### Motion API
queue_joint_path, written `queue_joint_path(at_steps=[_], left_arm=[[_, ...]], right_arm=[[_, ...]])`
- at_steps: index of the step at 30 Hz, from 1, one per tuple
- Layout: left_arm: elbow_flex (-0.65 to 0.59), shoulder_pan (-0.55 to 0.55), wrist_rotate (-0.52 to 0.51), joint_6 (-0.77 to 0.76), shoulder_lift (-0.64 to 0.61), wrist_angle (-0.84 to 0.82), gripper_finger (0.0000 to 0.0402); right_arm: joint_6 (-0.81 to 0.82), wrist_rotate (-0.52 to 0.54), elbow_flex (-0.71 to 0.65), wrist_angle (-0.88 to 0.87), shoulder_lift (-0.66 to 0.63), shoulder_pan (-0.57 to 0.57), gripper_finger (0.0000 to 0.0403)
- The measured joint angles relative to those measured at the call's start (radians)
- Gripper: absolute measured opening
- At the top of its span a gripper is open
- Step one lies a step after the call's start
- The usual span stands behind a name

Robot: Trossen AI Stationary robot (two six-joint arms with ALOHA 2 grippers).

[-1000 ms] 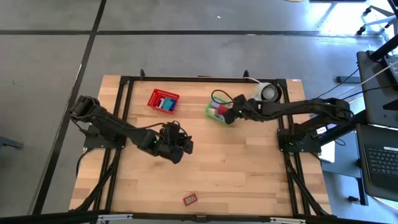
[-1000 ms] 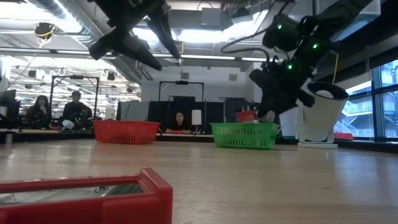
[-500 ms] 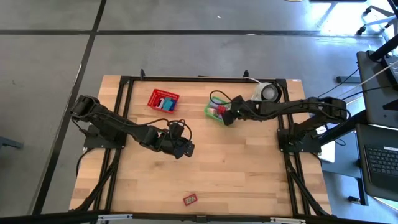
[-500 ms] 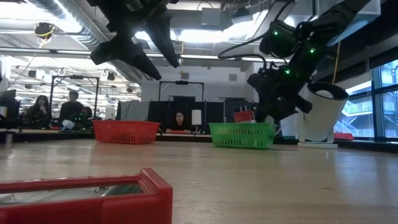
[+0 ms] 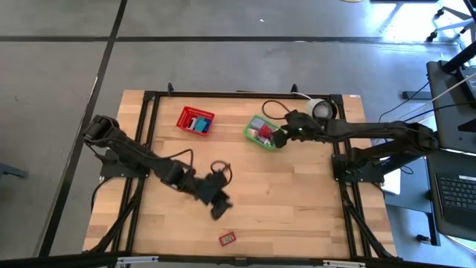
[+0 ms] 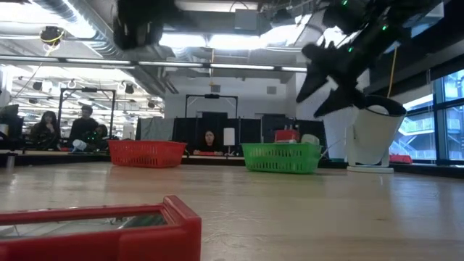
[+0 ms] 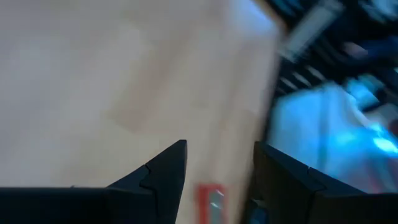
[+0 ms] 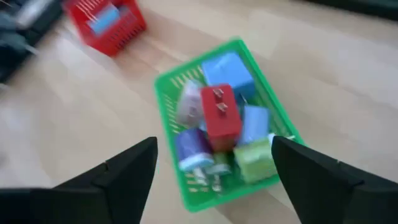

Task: Pick & Place Office items
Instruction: Put the red digital clock into the red bin

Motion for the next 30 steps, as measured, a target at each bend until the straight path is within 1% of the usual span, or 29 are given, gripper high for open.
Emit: queue_joint_path(at_steps=[2, 3, 6, 8, 11, 14, 18, 20, 23, 26, 30], left_arm=[[0.000, -0.044, 0.014, 0.022, 0.002, 0.058, 0.0184], [0.000, -0.066, -0.005, 0.021, 0.003, 0.079, 0.0185], [0.001, -0.123, -0.116, -0.047, 0.011, 0.098, 0.0196], [0.001, -0.152, -0.153, -0.121, 0.016, 0.095, 0.0208], [0.001, -0.193, -0.153, -0.204, 0.047, 0.106, 0.0232], [0.001, -0.233, -0.122, -0.232, 0.100, 0.176, 0.0255], [0.003, -0.274, -0.119, -0.134, 0.194, 0.282, 0.0275], [0.031, -0.287, -0.141, -0.069, 0.242, 0.273, 0.0278], [0.109, -0.298, -0.166, 0.072, 0.317, 0.189, 0.0278], [0.213, -0.301, -0.173, 0.207, 0.388, 0.065, 0.0278], [0.339, -0.300, -0.180, 0.313, 0.475, -0.103, 0.0278]], right_arm=[[0.000, 0.000, 0.000, -0.004, -0.050, 0.009, 0.0319], [0.000, 0.001, 0.000, -0.006, -0.072, 0.015, 0.0319], [0.001, 0.002, 0.000, -0.020, -0.133, 0.038, 0.0319], [0.001, 0.002, 0.000, -0.029, -0.162, 0.055, 0.0319], [0.005, 0.003, 0.000, -0.038, -0.193, 0.089, 0.0320], [0.025, 0.001, 0.000, -0.043, -0.203, 0.121, 0.0320], [0.031, -0.002, 0.000, -0.046, -0.202, 0.164, 0.0320], [0.031, -0.005, 0.000, -0.049, -0.202, 0.184, 0.0320], [0.031, -0.004, 0.000, -0.053, -0.202, 0.207, 0.0320], [0.031, -0.004, 0.000, -0.064, -0.202, 0.225, 0.0320], [0.039, 0.003, 0.000, -0.091, -0.202, 0.241, 0.0320]])
